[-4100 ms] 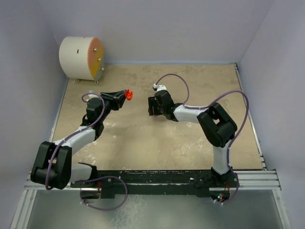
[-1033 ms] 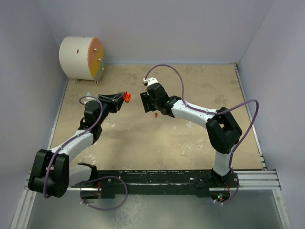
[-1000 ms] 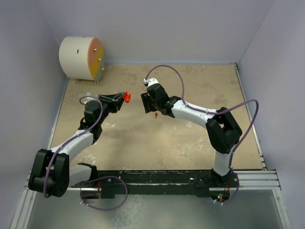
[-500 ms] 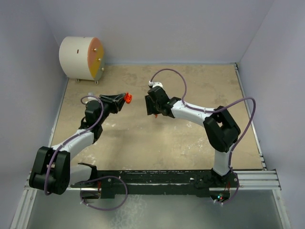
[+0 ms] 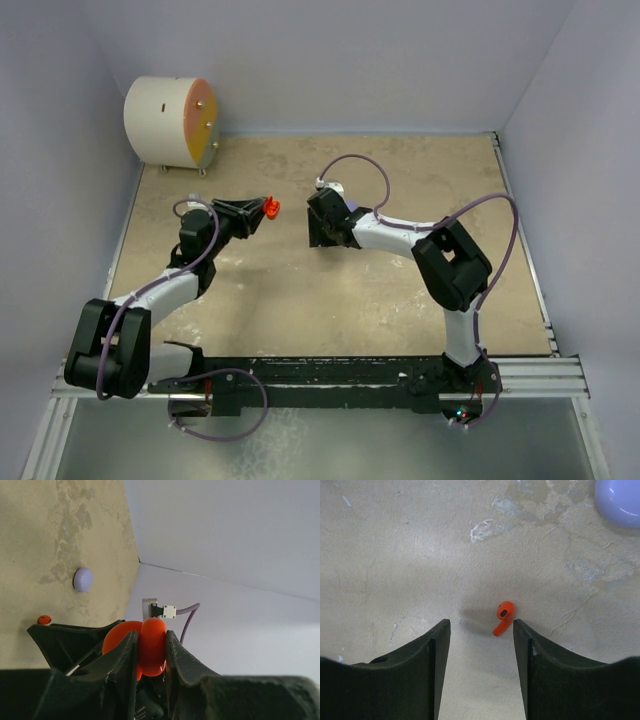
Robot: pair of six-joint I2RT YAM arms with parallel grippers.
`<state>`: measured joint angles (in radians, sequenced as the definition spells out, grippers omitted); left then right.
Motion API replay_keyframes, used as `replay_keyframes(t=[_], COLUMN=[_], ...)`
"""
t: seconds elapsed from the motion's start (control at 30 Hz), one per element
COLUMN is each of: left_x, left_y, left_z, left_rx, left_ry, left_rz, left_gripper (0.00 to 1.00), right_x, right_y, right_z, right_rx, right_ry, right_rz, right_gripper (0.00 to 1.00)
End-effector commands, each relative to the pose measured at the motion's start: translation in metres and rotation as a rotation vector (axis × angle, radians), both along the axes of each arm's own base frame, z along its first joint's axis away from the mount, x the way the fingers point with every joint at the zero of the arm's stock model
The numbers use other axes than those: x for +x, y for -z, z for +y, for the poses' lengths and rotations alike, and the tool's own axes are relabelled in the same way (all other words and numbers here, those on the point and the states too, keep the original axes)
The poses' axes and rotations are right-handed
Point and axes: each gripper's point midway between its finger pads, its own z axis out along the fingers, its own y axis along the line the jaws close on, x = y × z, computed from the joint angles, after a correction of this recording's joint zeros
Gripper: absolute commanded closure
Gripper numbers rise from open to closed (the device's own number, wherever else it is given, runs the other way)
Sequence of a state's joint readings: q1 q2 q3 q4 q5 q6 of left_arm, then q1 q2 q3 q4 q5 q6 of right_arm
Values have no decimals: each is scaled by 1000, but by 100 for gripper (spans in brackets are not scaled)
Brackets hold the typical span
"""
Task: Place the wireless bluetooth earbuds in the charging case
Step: Move the earbud to the center of the board.
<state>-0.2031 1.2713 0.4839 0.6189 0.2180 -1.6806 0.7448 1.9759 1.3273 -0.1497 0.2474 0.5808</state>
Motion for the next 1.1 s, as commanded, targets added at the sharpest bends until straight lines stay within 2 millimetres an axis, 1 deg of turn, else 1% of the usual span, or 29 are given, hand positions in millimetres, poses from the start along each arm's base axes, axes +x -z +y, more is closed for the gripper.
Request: replay_keyframes(t=[0.0, 0.1, 0.33, 0.6, 0.77, 0.9, 1.0, 1.07], left_x=[4, 5, 5, 4, 2, -5, -10, -11], left_y=[-25, -26, -25, -25, -30, -33, -34, -34], left_z=[-1, -1, 0, 3, 5, 9, 11, 11], left_rx=[-13, -40, -41, -50, -54, -49, -34, -30], left_ry=[18, 17, 17, 3, -7, -20, -29, -26], left_rz=[-98, -89, -86, -94, -115, -129, -136, -139], left_gripper=[100, 100, 100, 100, 100, 100, 100, 100], right_x=[11, 12, 17, 23, 20, 18, 16, 15], right_y=[-11, -8, -3, -10, -12, -15, -13, -16], right_z=[0, -1, -5, -16, -21, -23, -24, -25], right_rx=[28, 26, 13, -29, -58, -64, -84, -90], right_ry=[57, 63, 71, 66, 48, 36, 28, 33], right_rz=[-30, -26, -15, -4, 14, 11, 22, 28], right_gripper=[45, 45, 46, 46, 46, 46, 46, 46])
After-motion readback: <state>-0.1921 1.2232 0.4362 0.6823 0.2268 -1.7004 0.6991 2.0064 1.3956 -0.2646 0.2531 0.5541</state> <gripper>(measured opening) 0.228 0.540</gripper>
